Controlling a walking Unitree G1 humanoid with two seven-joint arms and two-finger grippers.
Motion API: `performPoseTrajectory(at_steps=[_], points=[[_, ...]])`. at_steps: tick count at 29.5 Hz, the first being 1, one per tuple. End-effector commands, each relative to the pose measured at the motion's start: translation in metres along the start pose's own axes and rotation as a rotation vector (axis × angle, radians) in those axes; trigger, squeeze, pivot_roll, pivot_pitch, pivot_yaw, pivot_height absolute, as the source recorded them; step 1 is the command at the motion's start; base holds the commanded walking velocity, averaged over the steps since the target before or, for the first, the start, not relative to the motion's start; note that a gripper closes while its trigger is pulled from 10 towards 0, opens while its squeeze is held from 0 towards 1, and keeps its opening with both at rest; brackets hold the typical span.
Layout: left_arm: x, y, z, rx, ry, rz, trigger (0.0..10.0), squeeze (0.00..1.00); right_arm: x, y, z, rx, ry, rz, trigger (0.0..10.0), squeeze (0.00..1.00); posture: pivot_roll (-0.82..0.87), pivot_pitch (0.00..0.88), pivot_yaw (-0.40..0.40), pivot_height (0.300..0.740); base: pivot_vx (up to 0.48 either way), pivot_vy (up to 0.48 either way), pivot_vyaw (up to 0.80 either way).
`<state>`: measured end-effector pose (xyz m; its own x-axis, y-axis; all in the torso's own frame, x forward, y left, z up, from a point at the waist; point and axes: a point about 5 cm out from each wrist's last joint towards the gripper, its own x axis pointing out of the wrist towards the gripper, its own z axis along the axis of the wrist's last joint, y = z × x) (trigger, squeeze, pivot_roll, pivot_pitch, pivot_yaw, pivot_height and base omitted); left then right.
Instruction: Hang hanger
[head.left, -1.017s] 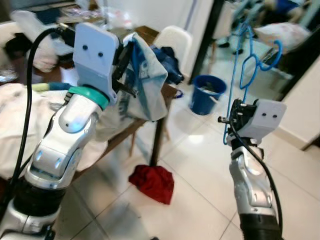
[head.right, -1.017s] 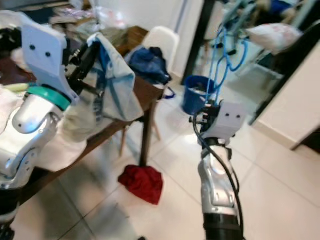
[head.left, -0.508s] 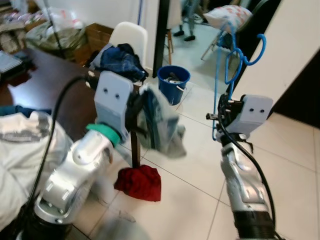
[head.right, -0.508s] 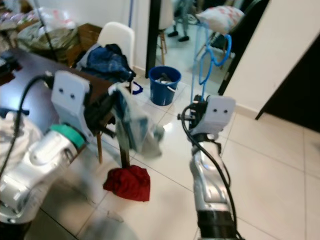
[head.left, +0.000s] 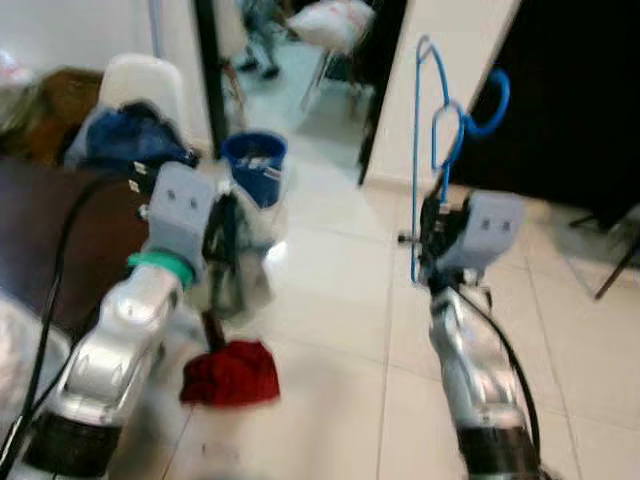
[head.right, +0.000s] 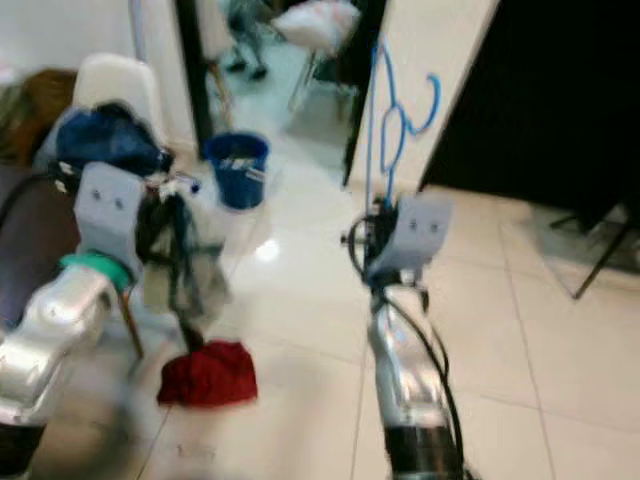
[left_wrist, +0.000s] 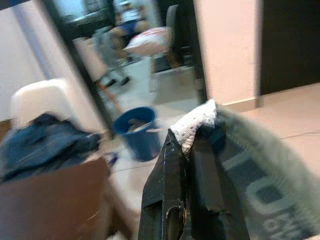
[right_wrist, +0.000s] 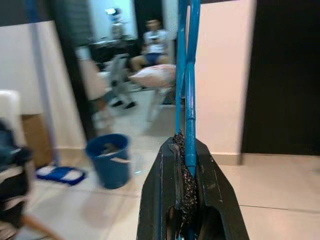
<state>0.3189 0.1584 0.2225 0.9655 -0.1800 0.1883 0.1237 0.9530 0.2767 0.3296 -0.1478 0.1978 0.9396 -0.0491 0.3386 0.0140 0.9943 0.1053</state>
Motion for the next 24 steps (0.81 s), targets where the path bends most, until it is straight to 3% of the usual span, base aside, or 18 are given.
performPoseTrajectory(at_steps=[1,6,9,12,20,24], points=[[-0.001,0.006,-0.002,0.016,-0.001,0.015,10.0,0.0,0.0,0.003,0.001,0.006,-0.002,0.009,10.0,0.0,0.03,0.033,0.045,0.74,0.0,0.0,-0.8],[-0.001,0.007,-0.005,0.001,-0.015,0.026,10.0,0.0,-0.002,0.01,0.001,-0.022,0.002,0.06,10.0,0.0,0.03,0.035,0.044,0.74,0.0,0.0,-0.8],[-0.003,0.007,-0.008,0.005,-0.018,0.005,10.0,0.0,-0.006,0.013,-0.006,-0.101,0.048,0.152,10.0,0.0,0.02,0.032,0.039,0.74,0.0,0.0,-0.8],[-0.009,0.007,-0.015,0.08,-0.018,-0.036,10.0,0.0,-0.012,0.004,-0.017,-0.188,0.137,0.255,10.0,0.0,0.02,0.025,0.011,0.74,0.0,0.0,-0.79],[-0.014,0.012,-0.019,0.06,-0.003,-0.007,10.0,0.0,-0.009,-0.004,-0.017,-0.168,0.159,0.273,10.0,0.0,0.02,0.02,-0.006,0.74,0.0,0.0,-0.78],[-0.016,0.007,-0.022,0.043,0.002,-0.009,10.0,0.0,-0.007,-0.003,-0.017,-0.141,0.161,0.238,10.0,0.0,0.02,0.018,-0.004,0.74,0.0,0.0,-0.78]])
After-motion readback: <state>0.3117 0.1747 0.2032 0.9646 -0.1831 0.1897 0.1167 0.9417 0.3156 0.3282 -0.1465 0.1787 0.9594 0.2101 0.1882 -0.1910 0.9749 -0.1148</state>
